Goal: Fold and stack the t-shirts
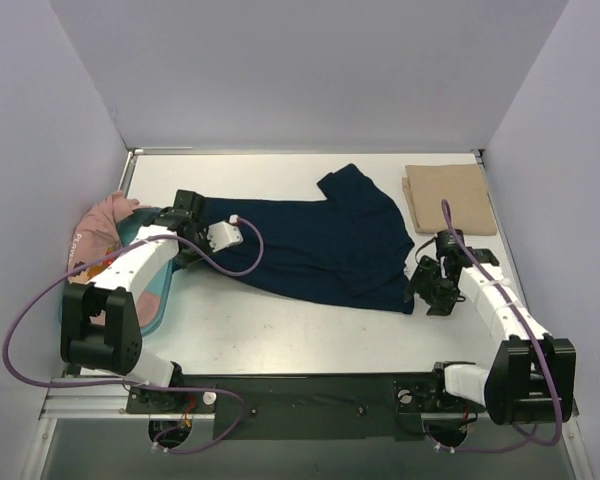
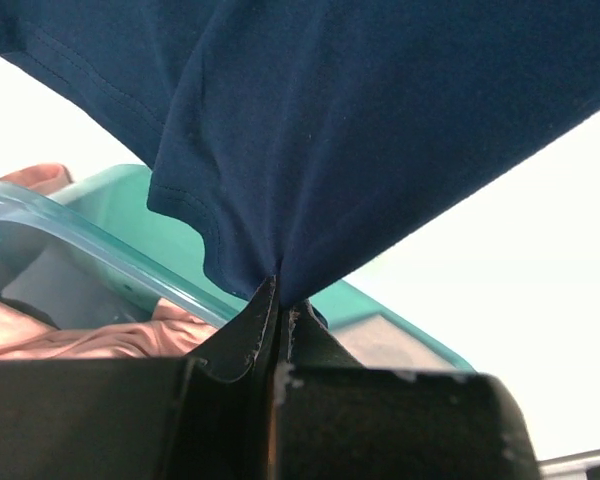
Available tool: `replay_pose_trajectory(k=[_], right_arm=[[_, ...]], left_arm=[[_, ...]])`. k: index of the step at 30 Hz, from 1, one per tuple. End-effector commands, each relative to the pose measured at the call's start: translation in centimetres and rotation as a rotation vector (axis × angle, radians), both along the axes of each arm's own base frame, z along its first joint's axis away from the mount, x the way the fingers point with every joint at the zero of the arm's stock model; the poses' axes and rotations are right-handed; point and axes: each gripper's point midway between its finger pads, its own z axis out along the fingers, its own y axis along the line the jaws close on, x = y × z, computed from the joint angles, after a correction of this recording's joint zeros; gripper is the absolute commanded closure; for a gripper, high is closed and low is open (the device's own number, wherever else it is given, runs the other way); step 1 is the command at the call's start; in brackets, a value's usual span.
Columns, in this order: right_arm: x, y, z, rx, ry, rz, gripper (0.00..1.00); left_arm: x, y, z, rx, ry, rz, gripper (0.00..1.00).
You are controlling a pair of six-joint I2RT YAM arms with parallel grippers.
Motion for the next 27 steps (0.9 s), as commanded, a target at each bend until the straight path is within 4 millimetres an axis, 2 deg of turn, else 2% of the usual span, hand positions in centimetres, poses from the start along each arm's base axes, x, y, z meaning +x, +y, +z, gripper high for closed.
replay_pose_trajectory(k=[1,2,3,5,6,10,13,15,16,20,23,24,26,27], right_arm=[[-2.0,2.6,-2.6,0.123,0.069,-0.046,0.44],[-2.7,2.4,-3.7,0.125,0.107,-0.063,0.46],[-2.4,2.5,-4.6,0.135,0.118,-0.074,0.47],[-2.1,2.1,-5.7,0.146,0.139,-0.108,0.57],[-1.8,1.6,-5.9,0.142,0.138,-0.124,0.65],[-0.6,0.0,-5.3,0.111,0.092,-0.16,0.86],[-0.3,-0.8,-4.5,0.108,0.064,-0.172,0.96],[-0.9,-1.1,-4.3,0.104,0.078,-0.179,1.0],[-1.3,-1.1,-4.2,0.106,0.087,-0.182,1.0],[-2.1,-1.3,-3.0,0.115,0.058,-0.208,1.0],[-2.2,-0.7,-2.1,0.149,0.017,-0.223,0.8],[-2.0,-0.5,-1.6,0.153,-0.02,-0.236,0.76],[-1.3,-0.4,-1.0,0.165,-0.087,-0.262,0.58],[-0.6,-0.6,-0.9,0.165,-0.123,-0.274,0.55]], left_arm=[[-2.3,0.1,0.0,-0.016,0.034,0.018,1.0],[-2.4,0.1,-0.1,-0.014,0.037,0.015,1.0],[-2.4,0.1,-0.1,-0.014,0.034,0.015,1.0],[-2.7,0.0,0.0,-0.012,0.039,0.001,1.0],[-2.8,0.1,0.0,-0.008,0.044,-0.008,1.0],[-4.6,-0.5,-0.4,-0.033,0.114,-0.06,1.0],[-6.8,-0.6,-1.2,-0.037,0.202,-0.105,1.0],[-8.3,-1.4,-1.8,-0.07,0.266,-0.159,1.0],[-9.1,-1.5,-2.1,-0.077,0.292,-0.166,1.0],[-9.7,-1.4,-2.7,-0.068,0.305,-0.172,1.0],[-9.5,-1.5,-2.7,-0.069,0.295,-0.169,1.0],[-9.5,-1.5,-2.7,-0.07,0.292,-0.168,1.0],[-9.2,-1.6,-2.6,-0.074,0.28,-0.164,1.0],[-9.1,-1.6,-2.5,-0.074,0.277,-0.167,1.0]])
